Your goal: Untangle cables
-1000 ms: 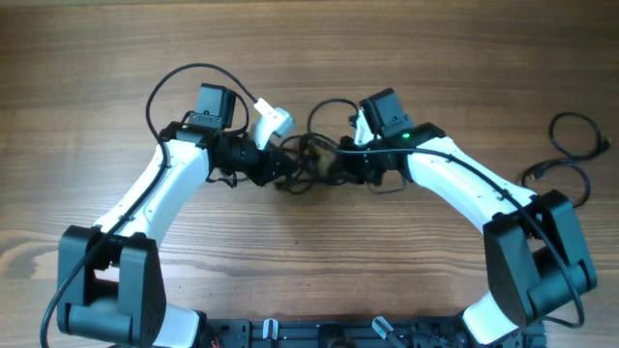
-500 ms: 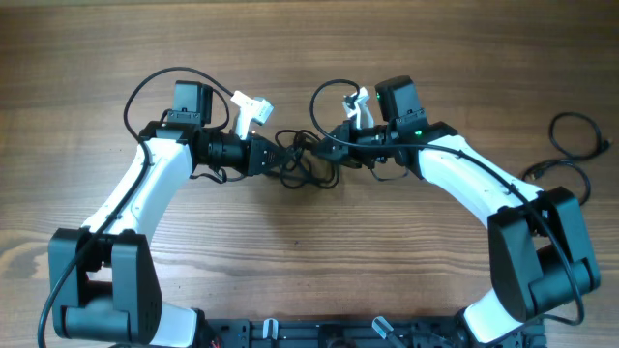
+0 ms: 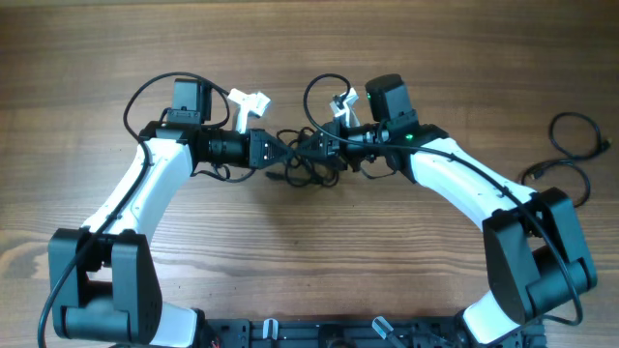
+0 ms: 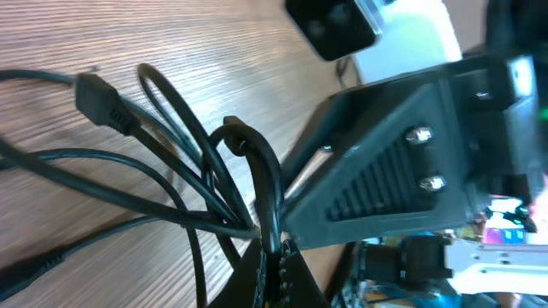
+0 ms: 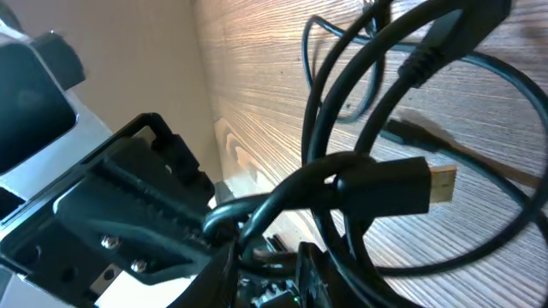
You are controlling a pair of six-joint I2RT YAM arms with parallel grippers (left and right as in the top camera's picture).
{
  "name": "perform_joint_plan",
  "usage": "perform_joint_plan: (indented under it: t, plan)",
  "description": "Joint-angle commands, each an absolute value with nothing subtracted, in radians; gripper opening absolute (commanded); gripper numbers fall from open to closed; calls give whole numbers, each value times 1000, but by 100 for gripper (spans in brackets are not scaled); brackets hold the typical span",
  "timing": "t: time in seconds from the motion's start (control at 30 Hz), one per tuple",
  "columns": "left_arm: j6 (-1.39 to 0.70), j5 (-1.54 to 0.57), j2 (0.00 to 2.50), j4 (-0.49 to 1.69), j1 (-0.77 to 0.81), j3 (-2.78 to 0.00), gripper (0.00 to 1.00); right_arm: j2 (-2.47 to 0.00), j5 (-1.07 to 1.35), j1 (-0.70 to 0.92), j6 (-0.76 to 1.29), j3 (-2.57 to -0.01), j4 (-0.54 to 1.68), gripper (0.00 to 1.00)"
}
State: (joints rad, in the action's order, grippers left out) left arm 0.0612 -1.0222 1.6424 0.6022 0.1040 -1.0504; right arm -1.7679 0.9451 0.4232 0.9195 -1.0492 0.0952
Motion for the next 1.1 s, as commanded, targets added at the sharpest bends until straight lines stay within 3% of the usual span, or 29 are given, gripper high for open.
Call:
perform_joint_plan:
  t: [0.0,0.4,0.47,0.63,0.9,1.07]
  plan:
    - [44,-1139,1624,590,108,-1065,4,-1784,893,427,970,-1053,90,25]
    - [44,-1182,1624,590,108,-1065,4,-1784,754,470,998,-1053,60,24]
    - [44,-1181,1624,595,108,-1065,4,-1784,692,473,994,-1053,60,4]
    - [44,-1010,1624,628,107,-1064,4,-1784,725,454,939,-1053,43,4]
    - [127,-1037,1624,669,105,-1064,4,-1784,627,336,780,-1053,190,4]
    - [127,-1336,1624,568,80,-1064,4,-1784,530,342,708,-1052,299,4]
